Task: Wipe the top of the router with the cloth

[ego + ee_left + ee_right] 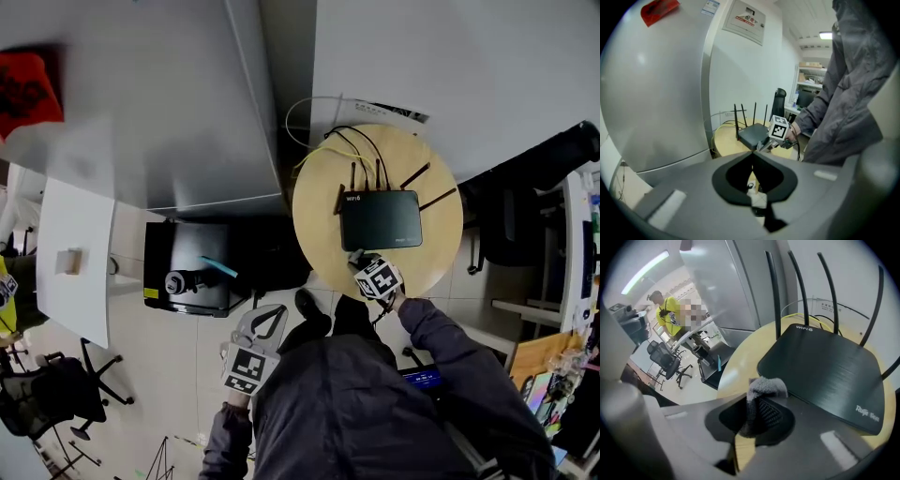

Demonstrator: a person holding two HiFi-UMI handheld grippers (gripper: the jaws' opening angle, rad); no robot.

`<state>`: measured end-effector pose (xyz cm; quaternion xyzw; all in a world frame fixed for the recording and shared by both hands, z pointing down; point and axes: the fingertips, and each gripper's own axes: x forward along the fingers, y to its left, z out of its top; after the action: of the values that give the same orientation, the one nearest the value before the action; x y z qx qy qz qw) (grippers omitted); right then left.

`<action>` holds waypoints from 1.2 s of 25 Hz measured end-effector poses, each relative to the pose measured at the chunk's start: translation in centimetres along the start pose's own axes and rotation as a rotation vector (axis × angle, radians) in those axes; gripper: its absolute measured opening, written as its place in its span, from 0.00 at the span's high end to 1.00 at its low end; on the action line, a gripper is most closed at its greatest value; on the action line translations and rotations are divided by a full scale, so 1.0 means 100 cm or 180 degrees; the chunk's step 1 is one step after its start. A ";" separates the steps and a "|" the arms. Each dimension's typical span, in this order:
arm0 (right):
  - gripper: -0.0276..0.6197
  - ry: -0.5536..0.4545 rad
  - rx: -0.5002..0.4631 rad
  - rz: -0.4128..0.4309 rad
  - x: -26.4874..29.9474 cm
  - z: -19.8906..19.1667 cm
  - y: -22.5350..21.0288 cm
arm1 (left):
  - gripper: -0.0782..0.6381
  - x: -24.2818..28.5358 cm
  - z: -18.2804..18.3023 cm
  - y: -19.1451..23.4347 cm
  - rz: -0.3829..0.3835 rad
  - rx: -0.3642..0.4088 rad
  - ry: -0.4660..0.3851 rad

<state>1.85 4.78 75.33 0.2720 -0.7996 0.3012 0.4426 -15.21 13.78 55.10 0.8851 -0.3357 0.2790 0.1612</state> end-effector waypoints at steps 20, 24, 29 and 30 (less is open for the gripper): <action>0.91 -0.0566 -0.1247 0.0019 -0.166 -0.039 0.012 | 0.89 0.109 0.055 -0.089 -0.0547 0.0318 0.0062; 0.91 -0.0633 -0.1307 0.0070 -0.179 -0.056 0.008 | 0.89 0.122 0.071 -0.119 -0.0553 0.0354 0.0068; 0.91 -0.0716 -0.1418 0.0151 -0.192 -0.068 0.007 | 0.89 0.127 0.078 -0.146 -0.0457 0.0366 0.0091; 0.91 -0.0727 -0.1428 0.0172 -0.193 -0.071 0.007 | 0.89 0.127 0.081 -0.151 -0.0438 0.0373 0.0092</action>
<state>14.10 13.62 61.32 0.1778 -0.8983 0.0952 0.3904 6.08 14.48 54.89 0.9099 -0.2548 0.2992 0.1327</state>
